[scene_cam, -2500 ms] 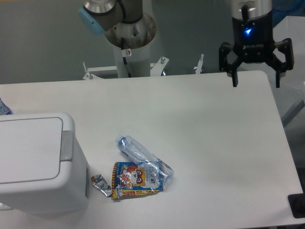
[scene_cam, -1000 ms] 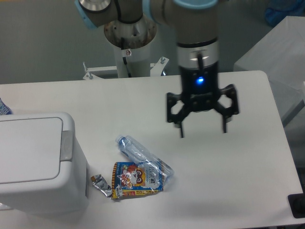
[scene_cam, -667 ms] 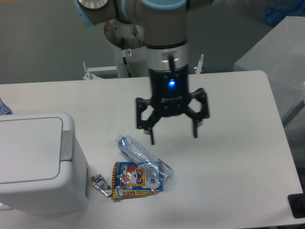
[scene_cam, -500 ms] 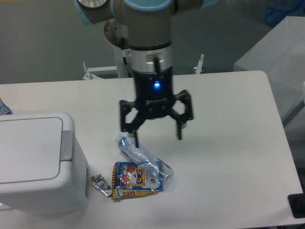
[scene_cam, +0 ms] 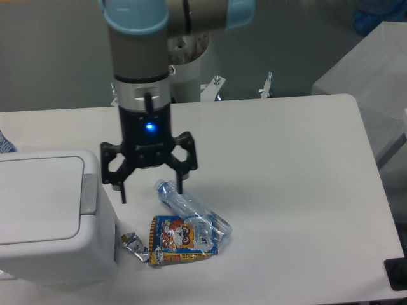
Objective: Open the trash can
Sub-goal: 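Move the open gripper across the table to the trash can lid edge, then push the gripper fingers against the lid edge to swing it open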
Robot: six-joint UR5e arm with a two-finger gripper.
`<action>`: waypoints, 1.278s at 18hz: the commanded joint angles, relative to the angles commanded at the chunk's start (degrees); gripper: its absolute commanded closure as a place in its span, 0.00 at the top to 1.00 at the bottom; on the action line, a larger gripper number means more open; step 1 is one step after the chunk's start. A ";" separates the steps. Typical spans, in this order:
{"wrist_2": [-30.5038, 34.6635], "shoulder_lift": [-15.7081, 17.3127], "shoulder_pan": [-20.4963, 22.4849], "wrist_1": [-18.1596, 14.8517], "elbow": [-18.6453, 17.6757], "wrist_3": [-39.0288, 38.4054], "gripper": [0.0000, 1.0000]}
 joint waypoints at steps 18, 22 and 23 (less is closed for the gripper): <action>0.26 -0.61 -2.37 0.00 -0.97 -0.27 1.00; 0.17 -0.70 -2.37 0.00 -1.32 -0.27 1.00; 0.17 -0.70 -2.37 0.00 -1.32 -0.36 1.00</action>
